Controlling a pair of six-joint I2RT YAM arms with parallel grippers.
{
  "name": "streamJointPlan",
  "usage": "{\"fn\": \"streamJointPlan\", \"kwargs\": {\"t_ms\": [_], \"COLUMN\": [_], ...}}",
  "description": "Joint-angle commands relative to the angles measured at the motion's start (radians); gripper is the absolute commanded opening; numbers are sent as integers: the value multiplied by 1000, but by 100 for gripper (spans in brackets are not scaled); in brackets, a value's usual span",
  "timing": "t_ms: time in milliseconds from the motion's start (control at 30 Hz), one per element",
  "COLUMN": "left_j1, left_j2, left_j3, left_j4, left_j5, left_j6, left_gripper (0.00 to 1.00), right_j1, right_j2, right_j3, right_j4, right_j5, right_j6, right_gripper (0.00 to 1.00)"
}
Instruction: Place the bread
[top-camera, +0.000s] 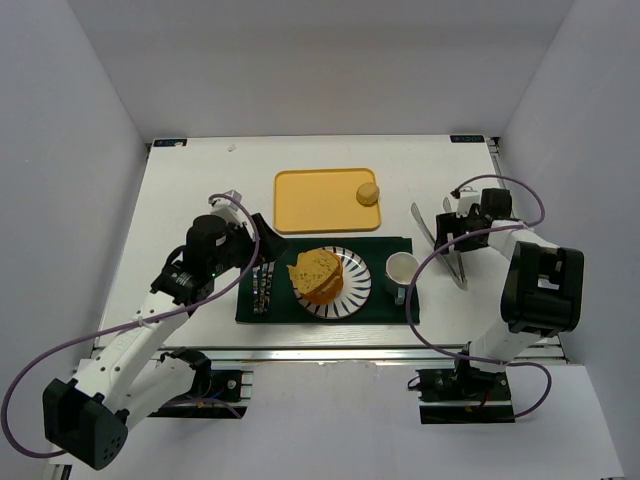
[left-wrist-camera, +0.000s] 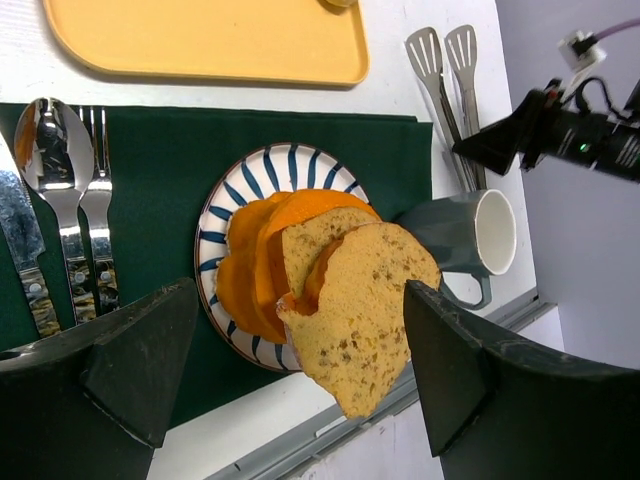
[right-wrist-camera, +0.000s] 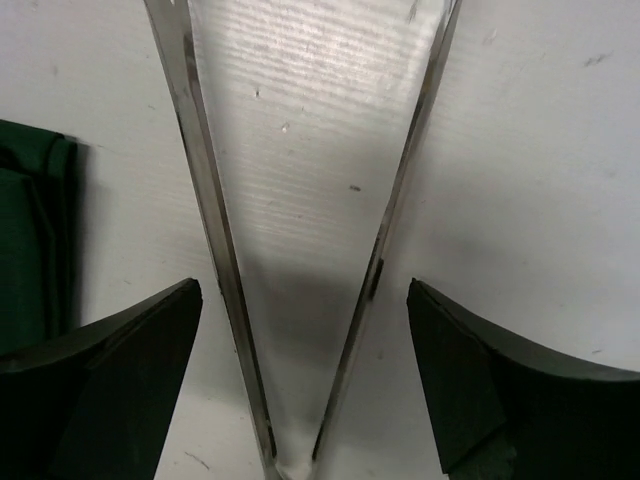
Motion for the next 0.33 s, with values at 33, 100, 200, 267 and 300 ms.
{"fn": "streamJointPlan", "kwargs": {"t_ms": [33,100,200,267,300], "left_j1": [4,4,4,4,4], "left_j2": [-14,-17,-20,-20,-20], "left_j3": [8,4,6,4,4], "left_j4": [-19,-22,-24,-21,-16], "left_j5": [37,56,76,87,93], "left_j6": [27,30,33,33,33], "left_gripper": [92,92,91,89,88], "right_j1": [-16,-16,-11,-10,-7], "right_j2": [-61,-102,-131,-144,-147], "right_j3": [153,225,328,365,385], "right_j4": [-89,-111,-149,-148,-149], "right_j5": [-44,-35,-53,-94,-116], "right_j6": [-58,-40,-27,-7,0], "right_gripper": [89,89,89,89,89]}}
